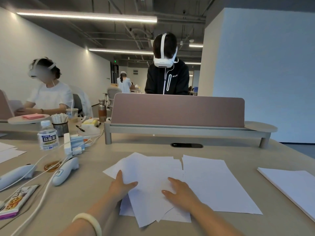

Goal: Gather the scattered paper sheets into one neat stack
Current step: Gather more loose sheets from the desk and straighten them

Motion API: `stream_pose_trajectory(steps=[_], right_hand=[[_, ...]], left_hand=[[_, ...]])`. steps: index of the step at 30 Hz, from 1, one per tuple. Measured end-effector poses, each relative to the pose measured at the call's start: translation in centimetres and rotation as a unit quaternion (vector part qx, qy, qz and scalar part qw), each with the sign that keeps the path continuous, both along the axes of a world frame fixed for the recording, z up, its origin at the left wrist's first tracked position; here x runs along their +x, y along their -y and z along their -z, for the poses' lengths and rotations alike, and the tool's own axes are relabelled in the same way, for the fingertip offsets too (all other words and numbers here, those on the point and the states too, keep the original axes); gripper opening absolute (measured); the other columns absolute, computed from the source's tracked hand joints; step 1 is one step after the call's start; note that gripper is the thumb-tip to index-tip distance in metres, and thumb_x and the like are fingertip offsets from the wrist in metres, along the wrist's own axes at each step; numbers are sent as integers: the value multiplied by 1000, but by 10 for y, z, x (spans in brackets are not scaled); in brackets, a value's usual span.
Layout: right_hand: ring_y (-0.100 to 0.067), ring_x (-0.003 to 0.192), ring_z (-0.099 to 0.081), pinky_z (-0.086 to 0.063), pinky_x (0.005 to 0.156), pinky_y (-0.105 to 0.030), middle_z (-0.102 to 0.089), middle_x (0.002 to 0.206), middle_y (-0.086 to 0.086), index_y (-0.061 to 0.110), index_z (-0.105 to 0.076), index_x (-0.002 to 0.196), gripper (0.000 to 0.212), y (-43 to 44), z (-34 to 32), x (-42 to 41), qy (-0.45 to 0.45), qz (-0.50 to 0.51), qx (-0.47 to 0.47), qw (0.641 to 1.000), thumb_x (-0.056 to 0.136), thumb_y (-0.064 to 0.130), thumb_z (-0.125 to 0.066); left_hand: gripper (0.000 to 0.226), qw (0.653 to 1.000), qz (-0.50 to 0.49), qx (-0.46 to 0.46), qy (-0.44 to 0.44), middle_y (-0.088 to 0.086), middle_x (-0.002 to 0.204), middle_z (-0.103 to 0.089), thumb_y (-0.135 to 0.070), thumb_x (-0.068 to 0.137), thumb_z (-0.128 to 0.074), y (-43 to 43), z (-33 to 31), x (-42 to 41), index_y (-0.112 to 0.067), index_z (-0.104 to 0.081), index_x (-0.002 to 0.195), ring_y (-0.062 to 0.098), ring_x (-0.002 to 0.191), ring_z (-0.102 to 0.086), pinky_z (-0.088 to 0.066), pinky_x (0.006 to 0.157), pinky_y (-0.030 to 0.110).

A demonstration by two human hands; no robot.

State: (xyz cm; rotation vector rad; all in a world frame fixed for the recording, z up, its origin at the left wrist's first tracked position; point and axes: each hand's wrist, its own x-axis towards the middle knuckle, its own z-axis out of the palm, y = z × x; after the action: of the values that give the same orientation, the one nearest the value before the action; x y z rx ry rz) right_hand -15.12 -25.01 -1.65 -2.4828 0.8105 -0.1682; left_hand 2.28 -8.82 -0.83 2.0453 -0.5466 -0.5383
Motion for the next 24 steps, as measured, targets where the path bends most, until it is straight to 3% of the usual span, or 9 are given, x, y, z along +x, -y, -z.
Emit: stream_pose_trajectory(steps=[2,6,8,11,14,18,20,22,24], right_hand=[[-14,141,-26,-22,115,-29,-24,155,6,25,-23,148,67,3,-2,-2,33,24,17,999,91,51,-45],[-17,146,-12,-12,119,-32,-15,158,2,21,-17,150,70,6,6,-13,-45,31,-56,997,92,55,-37],[-16,146,-13,-12,119,-31,-16,158,2,20,-15,150,71,6,8,-17,-40,32,-38,998,93,55,-36],[-15,144,-20,-17,118,-30,-21,157,3,21,-16,150,69,11,6,-22,-6,46,-3,999,93,54,-38],[-14,144,-21,-17,119,-29,-22,156,4,23,-16,150,68,11,9,-26,0,48,-19,999,93,53,-37],[-12,143,-24,-18,118,-28,-26,155,6,25,-19,149,64,7,12,-27,35,62,-20,997,94,51,-39],[-11,142,-26,-19,118,-28,-27,154,7,26,-21,149,63,6,12,-28,51,67,-11,996,94,50,-39],[-11,141,-28,-21,117,-28,-30,153,9,26,-23,148,62,7,14,-29,66,69,3,995,94,50,-40],[-11,139,-31,-23,117,-29,-34,150,11,29,-26,147,60,7,16,-29,83,73,24,994,93,50,-42]], left_hand=[[101,995,-20,-86,-56,6,156,-18,-28,83,-70,4,-5,-2,-11,3,151,30,141,-26,-31,109,41],[101,953,-62,-234,-182,-1,141,-38,-9,79,-74,13,-8,-5,-20,-2,150,33,127,-42,-41,100,48],[103,934,-109,-277,-200,-1,133,-41,-13,72,-80,14,-8,-1,-20,-12,149,35,126,-45,-44,96,48],[110,920,-160,-292,-206,16,129,-55,-31,37,-92,14,2,10,-12,-42,133,38,104,-60,-55,78,49],[61,888,-164,-348,-252,23,108,-64,-9,69,-79,7,-6,-2,-1,-52,123,35,78,-64,-54,54,34],[84,896,-115,-318,-287,16,73,-58,-15,74,-77,6,-5,-6,1,-30,141,25,55,-54,-44,49,28],[65,918,-60,-269,-284,14,72,-65,-16,79,-73,7,-9,-15,4,-45,133,26,61,-60,-47,57,29],[42,938,-11,-215,-273,19,98,-71,-9,81,-70,9,-14,-22,2,-58,120,35,87,-67,-54,72,38],[36,947,8,-180,-266,23,110,-67,-3,81,-68,12,-15,-21,2,-59,116,40,101,-63,-53,80,43]])
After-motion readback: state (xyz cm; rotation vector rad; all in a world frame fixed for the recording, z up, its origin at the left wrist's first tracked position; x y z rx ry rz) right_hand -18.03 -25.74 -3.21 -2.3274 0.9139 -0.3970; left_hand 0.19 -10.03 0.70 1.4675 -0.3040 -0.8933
